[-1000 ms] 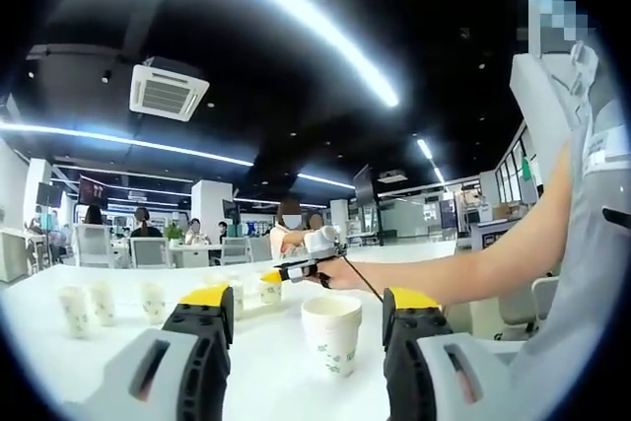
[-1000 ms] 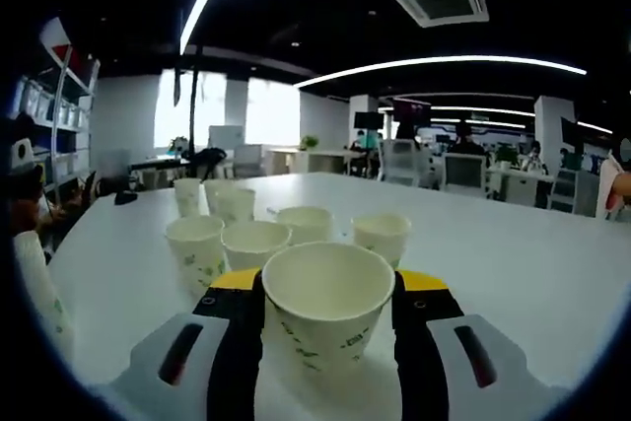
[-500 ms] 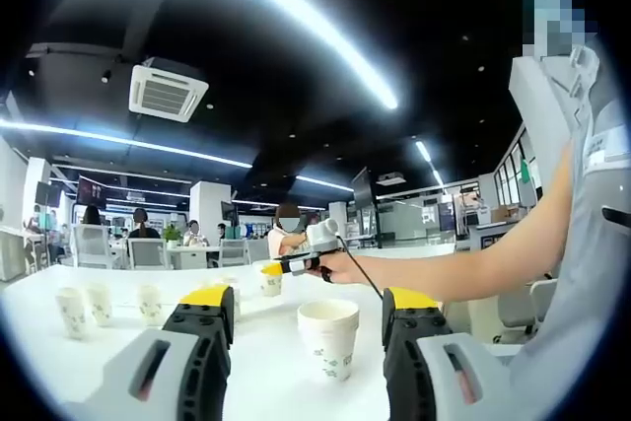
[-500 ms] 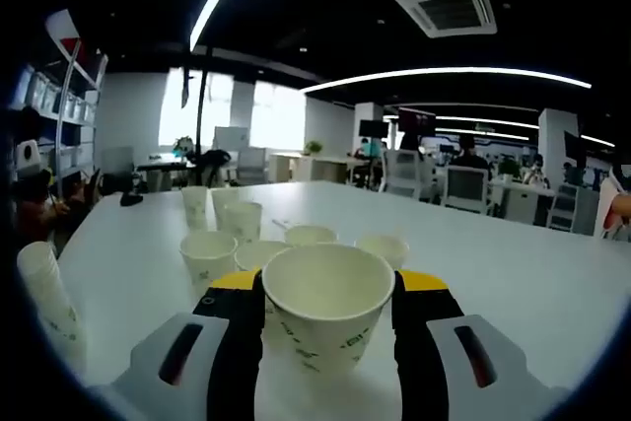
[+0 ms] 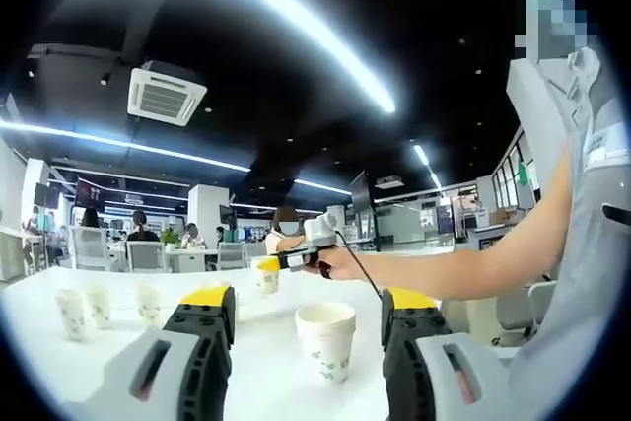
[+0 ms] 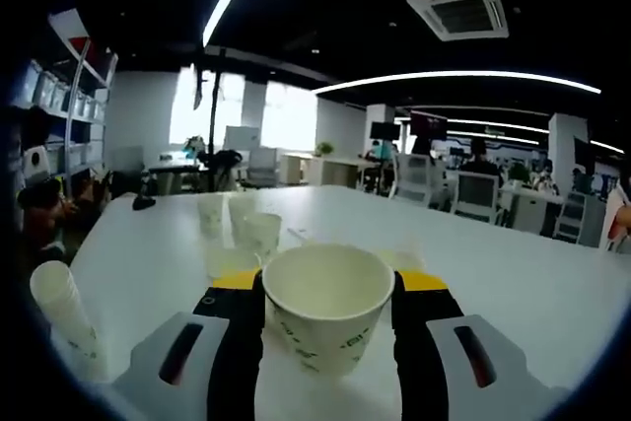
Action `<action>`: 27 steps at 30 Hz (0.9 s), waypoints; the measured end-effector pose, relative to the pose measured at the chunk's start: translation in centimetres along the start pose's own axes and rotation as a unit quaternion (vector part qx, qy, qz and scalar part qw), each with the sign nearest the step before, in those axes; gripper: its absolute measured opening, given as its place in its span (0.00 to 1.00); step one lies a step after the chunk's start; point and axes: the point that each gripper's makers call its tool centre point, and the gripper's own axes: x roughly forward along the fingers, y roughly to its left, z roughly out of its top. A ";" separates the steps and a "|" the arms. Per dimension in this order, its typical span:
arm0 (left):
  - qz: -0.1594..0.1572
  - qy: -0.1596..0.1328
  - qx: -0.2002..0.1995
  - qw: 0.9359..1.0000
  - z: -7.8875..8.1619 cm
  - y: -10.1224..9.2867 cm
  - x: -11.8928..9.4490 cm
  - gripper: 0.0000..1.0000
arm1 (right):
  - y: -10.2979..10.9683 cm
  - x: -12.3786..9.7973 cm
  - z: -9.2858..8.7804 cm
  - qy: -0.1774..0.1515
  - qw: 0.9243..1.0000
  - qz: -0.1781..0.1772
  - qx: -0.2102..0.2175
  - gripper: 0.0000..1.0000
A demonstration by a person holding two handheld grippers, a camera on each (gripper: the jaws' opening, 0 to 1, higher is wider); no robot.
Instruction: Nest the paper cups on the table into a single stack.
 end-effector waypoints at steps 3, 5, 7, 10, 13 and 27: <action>-0.001 0.005 0.001 1.000 -0.3 -0.2 -0.1 0.65 | 0.9 -0.2 0.9 -0.014 1.000 0.013 0.018 0.54; -0.003 -0.003 0.001 1.000 0.2 -0.3 -0.3 0.65 | 1.5 -0.4 1.2 -0.016 0.999 0.022 0.019 0.54; -0.003 -0.006 0.001 1.000 0.6 -0.3 -0.4 0.64 | 2.2 -0.6 1.4 -0.015 0.999 0.031 0.015 0.54; 0.002 -0.010 0.000 1.000 0.8 0.1 -0.5 0.64 | 2.5 -0.5 1.8 -0.007 0.999 0.044 0.008 0.54; 0.007 -0.010 0.000 1.000 0.7 0.4 -0.4 0.64 | 3.0 -0.2 1.9 0.003 0.999 0.054 0.005 0.54; 0.000 -0.010 0.001 1.000 0.7 0.1 -0.6 0.63 | 7.3 -2.3 4.7 -0.026 0.995 0.095 -0.014 0.54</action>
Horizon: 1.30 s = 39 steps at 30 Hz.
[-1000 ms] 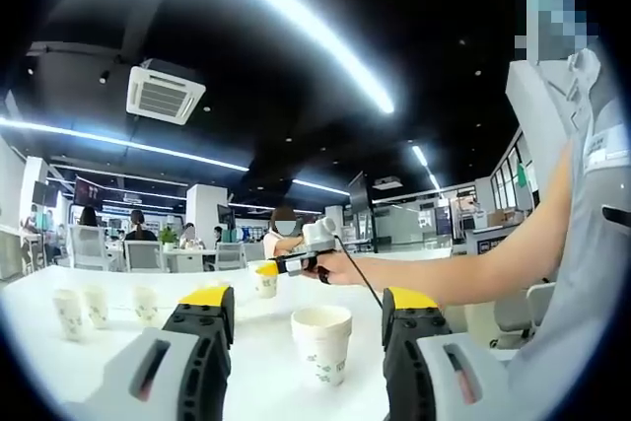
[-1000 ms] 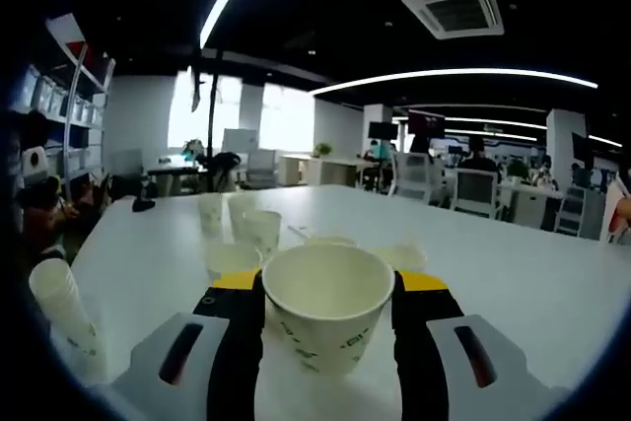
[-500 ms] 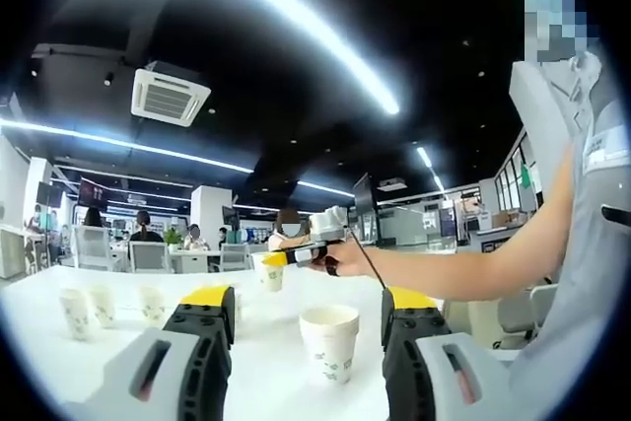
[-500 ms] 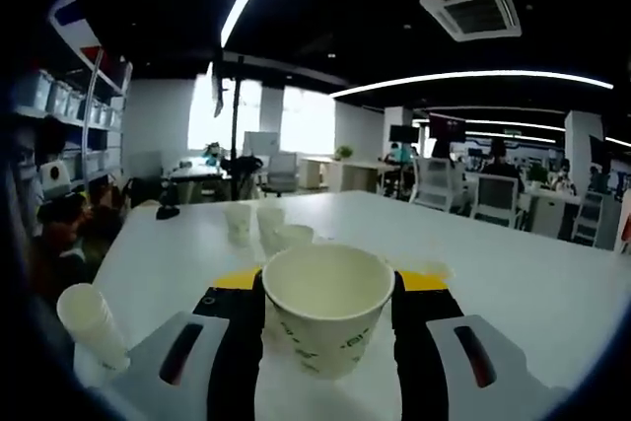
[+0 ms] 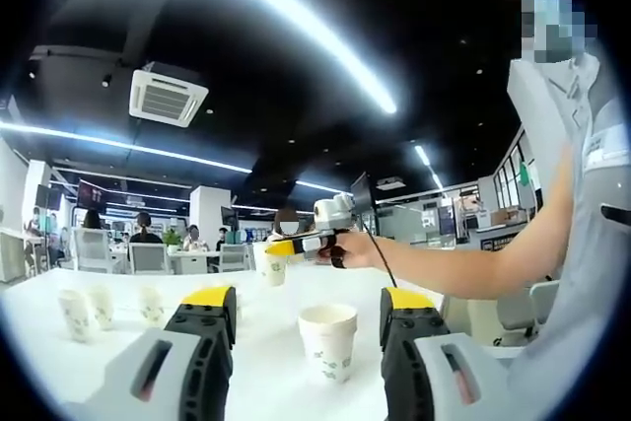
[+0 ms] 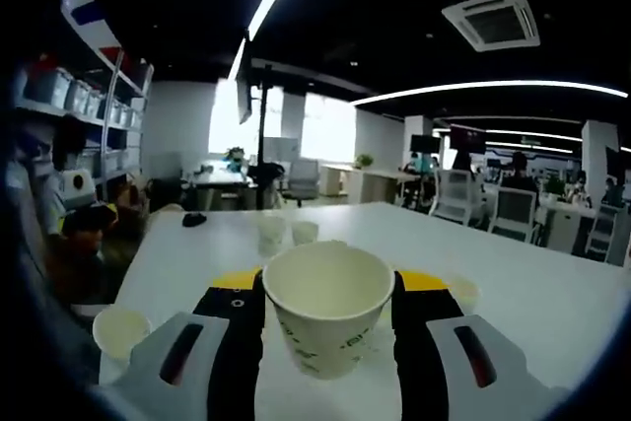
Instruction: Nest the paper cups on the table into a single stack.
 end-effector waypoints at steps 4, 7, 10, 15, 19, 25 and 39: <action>0.004 -0.004 0.002 1.000 0.2 0.2 0.1 0.62 | 0.6 -0.2 0.8 -0.009 1.000 0.013 0.001 0.54; 0.004 0.003 0.001 1.000 -0.4 0.1 0.3 0.62 | 1.4 -0.4 1.2 -0.016 1.000 0.018 -0.004 0.54; 0.002 0.013 0.006 1.000 -0.9 -0.1 0.3 0.62 | 2.6 -0.8 1.6 -0.026 0.999 0.026 -0.004 0.54; -0.001 0.007 0.000 1.000 -0.7 -0.3 0.2 0.62 | 5.1 -1.6 1.7 -0.016 0.999 0.040 -0.020 0.54; 0.000 0.002 -0.003 1.000 -0.1 -0.2 0.3 0.62 | 5.5 -2.2 1.9 -0.011 0.999 0.043 -0.027 0.54; 0.000 0.014 0.003 1.000 -1.2 -0.4 0.8 0.62 | 5.7 -2.8 2.9 -0.038 0.998 0.054 -0.011 0.54; 0.004 0.013 0.002 1.000 -1.2 -0.1 1.0 0.61 | 10.0 -4.8 5.7 -0.059 0.994 0.093 -0.025 0.54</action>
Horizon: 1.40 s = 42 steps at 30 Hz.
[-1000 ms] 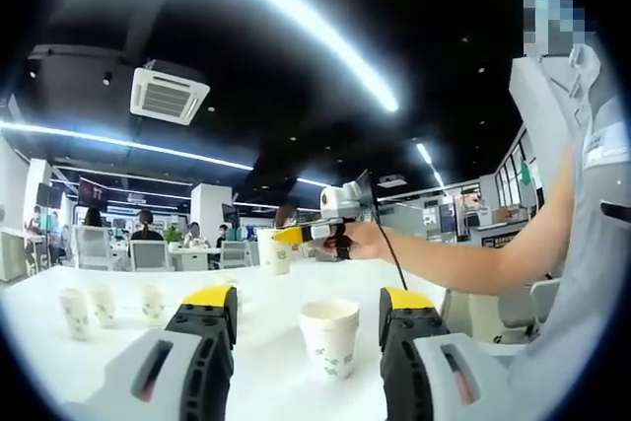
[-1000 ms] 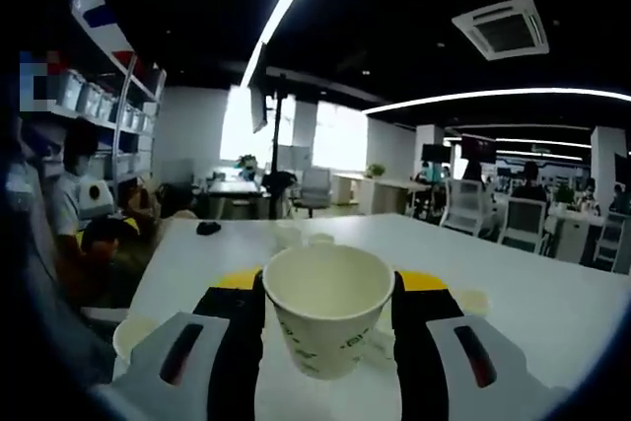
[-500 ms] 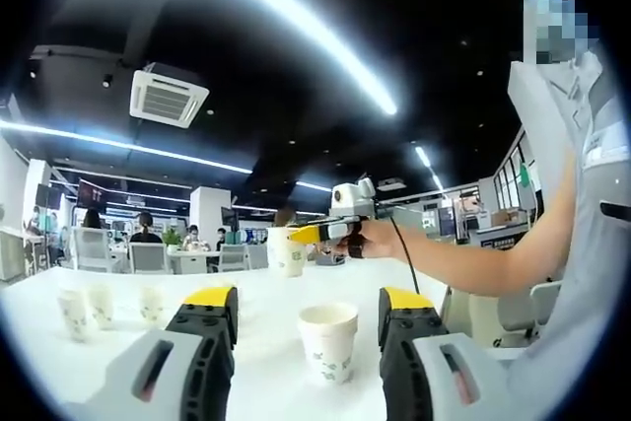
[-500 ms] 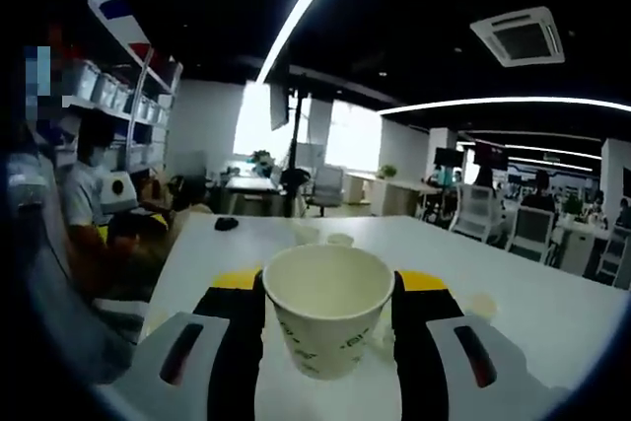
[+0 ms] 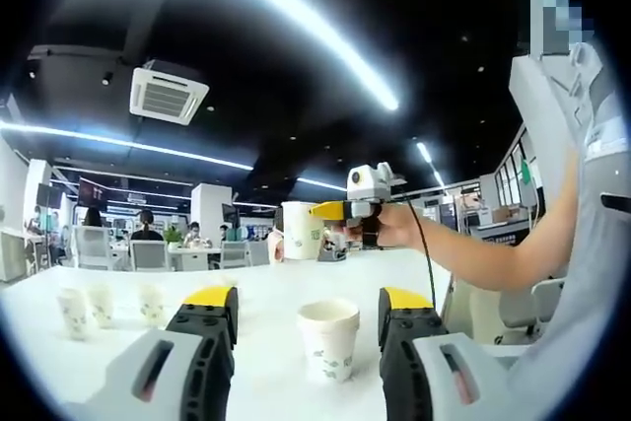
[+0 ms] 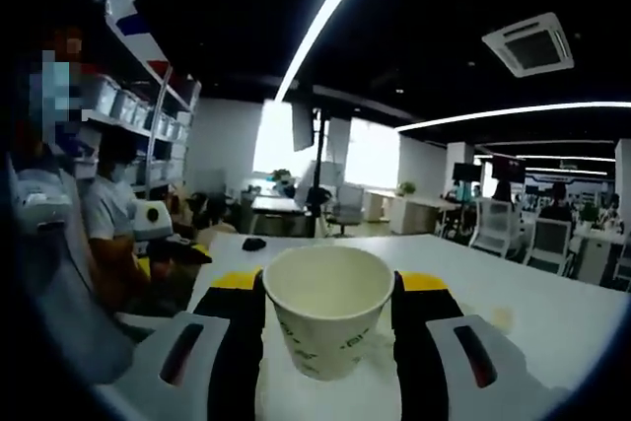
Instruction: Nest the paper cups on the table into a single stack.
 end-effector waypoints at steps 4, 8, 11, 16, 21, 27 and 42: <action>-0.009 0.007 0.005 1.000 -0.3 -0.8 -0.1 0.62 | 1.3 -0.1 0.5 -0.011 1.000 0.007 0.003 0.54; -0.010 -0.004 0.006 1.000 0.7 -1.0 -0.5 0.61 | 3.3 -0.1 0.6 -0.005 1.000 0.019 -0.011 0.54; -0.006 -0.008 0.004 1.000 0.9 -0.6 -0.5 0.61 | 3.8 -0.4 1.0 -0.003 1.000 0.023 -0.014 0.54; -0.001 -0.010 0.005 1.000 0.9 -0.5 -0.5 0.61 | 4.2 -0.8 1.4 -0.014 0.999 0.036 0.000 0.54; -0.013 -0.004 0.004 1.000 0.2 -1.4 0.1 0.60 | 4.7 -0.8 0.8 -0.012 0.999 0.036 0.007 0.54; -0.023 -0.004 -0.003 1.000 0.2 -1.7 0.8 0.60 | 5.0 -0.9 0.6 -0.006 0.999 0.040 0.007 0.54; -0.010 -0.006 -0.002 1.000 0.3 -0.9 0.0 0.59 | 6.8 0.9 -0.4 -0.007 0.998 0.068 0.014 0.54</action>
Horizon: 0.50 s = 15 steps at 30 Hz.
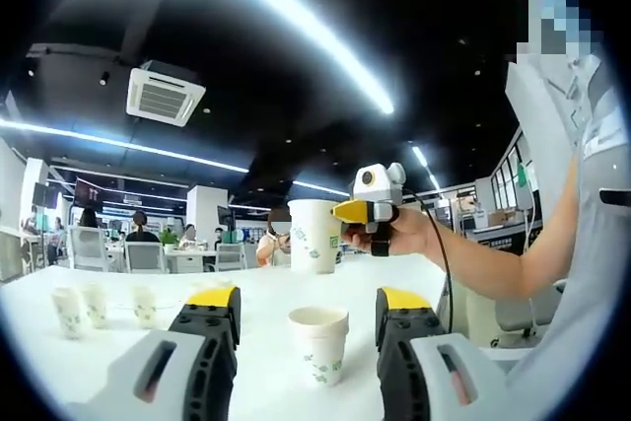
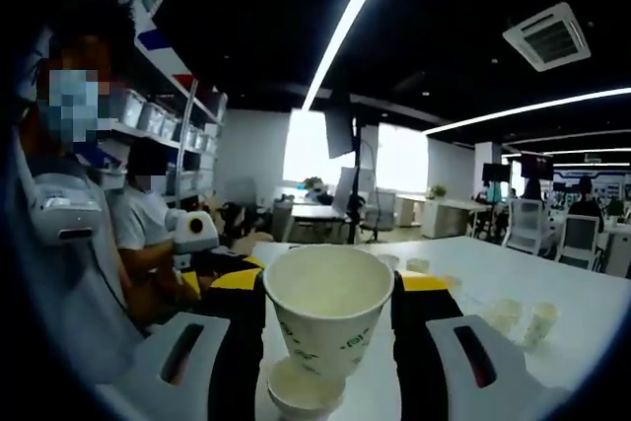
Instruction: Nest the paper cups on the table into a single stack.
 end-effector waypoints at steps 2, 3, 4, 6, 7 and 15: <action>0.000 0.002 0.000 1.000 0.0 0.1 0.0 0.59 | -0.2 0.0 0.3 0.004 1.000 0.000 -0.005 0.54; 0.000 0.002 -0.001 1.000 0.2 0.1 -0.1 0.59 | -0.3 0.0 0.5 0.004 1.000 0.000 -0.006 0.54; 0.004 -0.001 -0.002 1.000 0.4 0.3 -0.1 0.59 | -0.4 -0.1 0.7 0.003 1.000 0.000 -0.006 0.54; 0.007 -0.008 0.001 1.000 0.7 0.5 -0.2 0.58 | -0.6 0.1 1.0 0.001 1.000 0.001 -0.009 0.54; 0.007 -0.005 0.000 1.000 0.4 0.6 -0.1 0.58 | -0.6 0.1 1.0 0.002 1.000 0.002 -0.010 0.54; 0.005 -0.005 0.001 1.000 0.4 0.4 -0.5 0.58 | 0.5 0.9 -0.5 0.002 1.000 0.008 0.002 0.54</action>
